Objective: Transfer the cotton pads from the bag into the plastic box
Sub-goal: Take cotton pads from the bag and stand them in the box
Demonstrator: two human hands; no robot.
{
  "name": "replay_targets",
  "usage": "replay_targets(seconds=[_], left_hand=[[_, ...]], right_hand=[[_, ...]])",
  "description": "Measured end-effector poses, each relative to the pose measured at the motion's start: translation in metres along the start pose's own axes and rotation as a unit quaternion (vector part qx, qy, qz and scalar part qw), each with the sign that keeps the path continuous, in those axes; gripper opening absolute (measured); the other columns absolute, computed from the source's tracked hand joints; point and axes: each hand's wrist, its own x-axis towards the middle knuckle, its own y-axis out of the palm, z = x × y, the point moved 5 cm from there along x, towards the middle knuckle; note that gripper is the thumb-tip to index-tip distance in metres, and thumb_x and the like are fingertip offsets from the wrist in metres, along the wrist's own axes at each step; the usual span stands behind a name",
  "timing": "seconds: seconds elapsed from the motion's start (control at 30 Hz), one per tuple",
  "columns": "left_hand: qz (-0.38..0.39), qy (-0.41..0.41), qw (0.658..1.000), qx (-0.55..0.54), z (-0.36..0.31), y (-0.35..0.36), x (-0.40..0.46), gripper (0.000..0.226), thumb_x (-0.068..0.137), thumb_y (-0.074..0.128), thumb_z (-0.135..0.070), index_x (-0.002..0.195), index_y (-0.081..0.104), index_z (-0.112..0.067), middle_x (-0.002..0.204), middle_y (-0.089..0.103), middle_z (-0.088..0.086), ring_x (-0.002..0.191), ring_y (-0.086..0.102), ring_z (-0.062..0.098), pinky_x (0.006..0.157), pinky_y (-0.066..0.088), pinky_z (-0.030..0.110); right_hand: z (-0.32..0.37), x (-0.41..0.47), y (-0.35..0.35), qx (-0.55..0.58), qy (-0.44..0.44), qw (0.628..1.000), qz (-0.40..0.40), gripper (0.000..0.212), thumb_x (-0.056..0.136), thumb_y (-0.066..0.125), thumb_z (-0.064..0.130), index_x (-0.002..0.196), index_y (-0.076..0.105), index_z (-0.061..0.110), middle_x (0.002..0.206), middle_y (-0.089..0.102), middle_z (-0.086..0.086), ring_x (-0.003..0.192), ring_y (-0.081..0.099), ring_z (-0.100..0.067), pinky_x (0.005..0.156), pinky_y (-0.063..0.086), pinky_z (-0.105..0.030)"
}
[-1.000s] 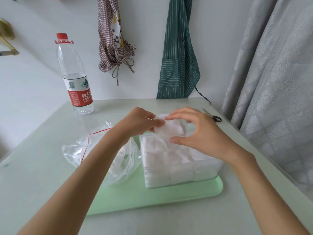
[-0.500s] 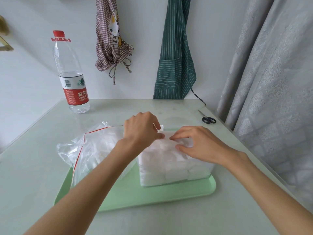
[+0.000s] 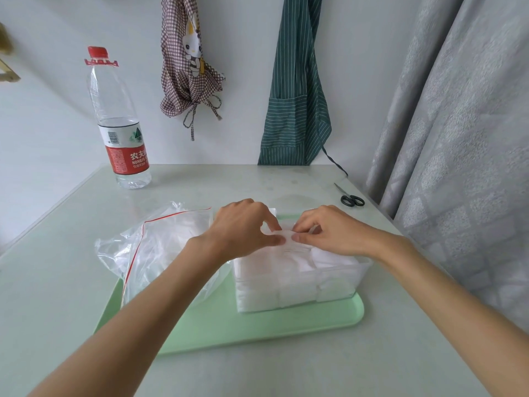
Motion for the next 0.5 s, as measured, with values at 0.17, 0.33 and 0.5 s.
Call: replay_targets(seconds=[0.17, 0.33, 0.5], left_hand=[[0.044, 0.001, 0.999, -0.012, 0.0015, 0.0023, 0.0014, 0.022, 0.091, 0.052, -0.048, 0.104, 0.066, -0.037, 0.111, 0.064, -0.007, 0.111, 0.051, 0.012, 0.084, 0.041, 0.03], [0.057, -0.007, 0.998, -0.015, -0.0006, 0.0024, 0.0017, 0.028, 0.096, 0.044, -0.041, 0.11, 0.066, -0.032, 0.113, 0.064, -0.003, 0.114, 0.05, 0.017, 0.083, 0.037, 0.029], [0.014, -0.004, 1.0, -0.016, -0.0028, -0.0007, -0.0003, 0.028, 0.09, 0.052, -0.049, 0.107, 0.067, -0.032, 0.078, 0.048, -0.021, 0.102, 0.051, 0.01, 0.075, 0.032, 0.024]], right_hand=[[-0.0026, 0.0021, 0.0017, -0.017, 0.001, 0.999, 0.027, 0.021, 0.093, 0.058, 0.021, 0.088, 0.072, 0.006, 0.101, 0.066, 0.001, 0.077, 0.055, 0.005, 0.07, 0.036, -0.006], [-0.0009, 0.006, -0.0001, -0.003, 0.008, 0.998, 0.055, 0.021, 0.094, 0.056, 0.019, 0.075, 0.064, 0.016, 0.105, 0.066, -0.005, 0.088, 0.06, -0.011, 0.076, 0.042, -0.015], [-0.0005, 0.0055, -0.0001, -0.03, 0.013, 0.999, -0.016, 0.022, 0.094, 0.054, 0.028, 0.09, 0.072, 0.016, 0.086, 0.07, -0.007, 0.078, 0.062, -0.017, 0.077, 0.049, -0.037]])
